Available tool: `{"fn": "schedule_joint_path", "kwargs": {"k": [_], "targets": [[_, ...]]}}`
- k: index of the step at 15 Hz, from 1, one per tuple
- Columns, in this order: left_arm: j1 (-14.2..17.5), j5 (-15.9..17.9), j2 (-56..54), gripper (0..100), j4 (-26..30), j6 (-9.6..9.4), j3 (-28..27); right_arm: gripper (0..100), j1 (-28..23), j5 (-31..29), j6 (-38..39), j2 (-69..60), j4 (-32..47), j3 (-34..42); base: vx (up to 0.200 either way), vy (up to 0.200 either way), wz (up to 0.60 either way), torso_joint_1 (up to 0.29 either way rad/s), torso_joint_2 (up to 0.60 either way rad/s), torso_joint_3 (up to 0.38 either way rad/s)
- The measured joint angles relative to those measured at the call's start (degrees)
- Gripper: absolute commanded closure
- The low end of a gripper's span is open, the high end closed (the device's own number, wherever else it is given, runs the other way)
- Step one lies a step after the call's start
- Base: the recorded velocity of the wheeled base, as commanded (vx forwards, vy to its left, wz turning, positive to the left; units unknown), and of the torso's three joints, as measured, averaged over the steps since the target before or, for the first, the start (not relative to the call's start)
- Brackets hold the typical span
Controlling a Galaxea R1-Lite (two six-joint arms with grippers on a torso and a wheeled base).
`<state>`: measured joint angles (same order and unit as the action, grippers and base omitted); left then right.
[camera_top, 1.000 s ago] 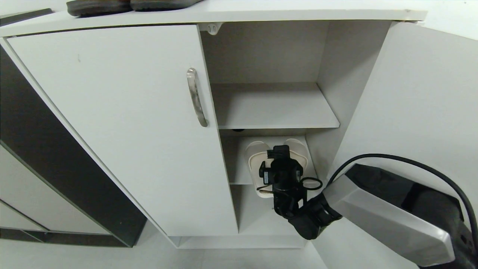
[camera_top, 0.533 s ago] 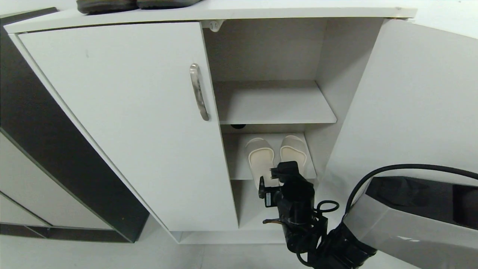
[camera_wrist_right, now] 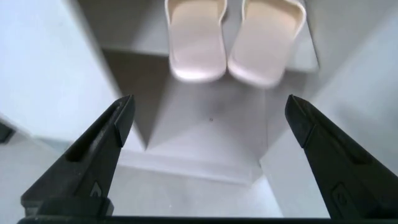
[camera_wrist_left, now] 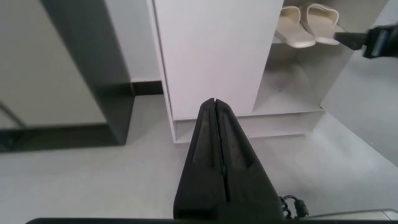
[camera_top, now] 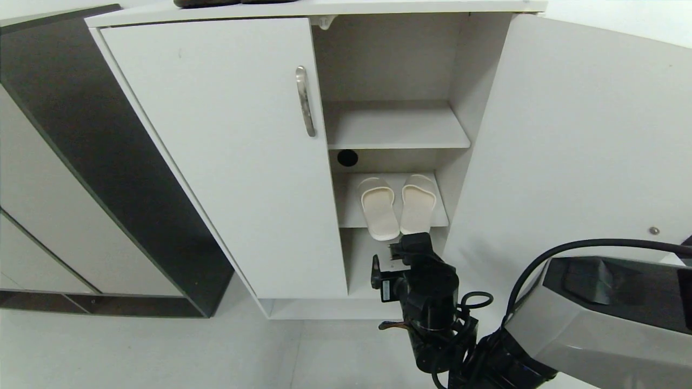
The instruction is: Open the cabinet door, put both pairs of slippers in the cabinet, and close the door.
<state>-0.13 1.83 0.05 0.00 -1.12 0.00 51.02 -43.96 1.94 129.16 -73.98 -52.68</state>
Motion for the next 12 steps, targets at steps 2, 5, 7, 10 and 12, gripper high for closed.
{"fn": "schedule_joint_path", "kwargs": {"k": [2, 5, 7, 10, 12], "targets": [[-0.1, -0.6, 0.0, 100, 0.0, 0.09, 0.0, 0, 0.1, 0.0, 0.0, -0.4, -0.1, 0.1, 0.000, 0.000, 0.00, 0.000, 0.00, 0.000], [0.0, -1.2, 0.0, 100, 0.0, 0.20, 0.0, 0, 0.1, 0.0, 0.0, -0.8, 0.0, 0.2, 0.000, 0.000, 0.00, 0.000, 0.00, 0.000], [-0.1, -1.0, 0.0, 100, 0.0, 0.23, 0.0, 0, 0.3, 0.0, 0.0, -0.8, 0.0, 0.1, 0.000, 0.000, 0.00, 0.000, 0.00, 0.000], [0.0, -0.9, 0.0, 100, 0.0, 0.23, 0.0, 0, 0.4, 0.1, 0.1, -0.8, 0.1, 0.2, 0.000, 0.000, 0.00, 0.000, 0.00, 0.000], [0.0, -0.8, 0.0, 100, 0.0, 0.17, 0.0, 0, 0.3, 0.1, 0.0, -0.8, 0.1, 0.2, 0.000, 0.000, 0.00, 0.001, 0.00, 0.057]]}}
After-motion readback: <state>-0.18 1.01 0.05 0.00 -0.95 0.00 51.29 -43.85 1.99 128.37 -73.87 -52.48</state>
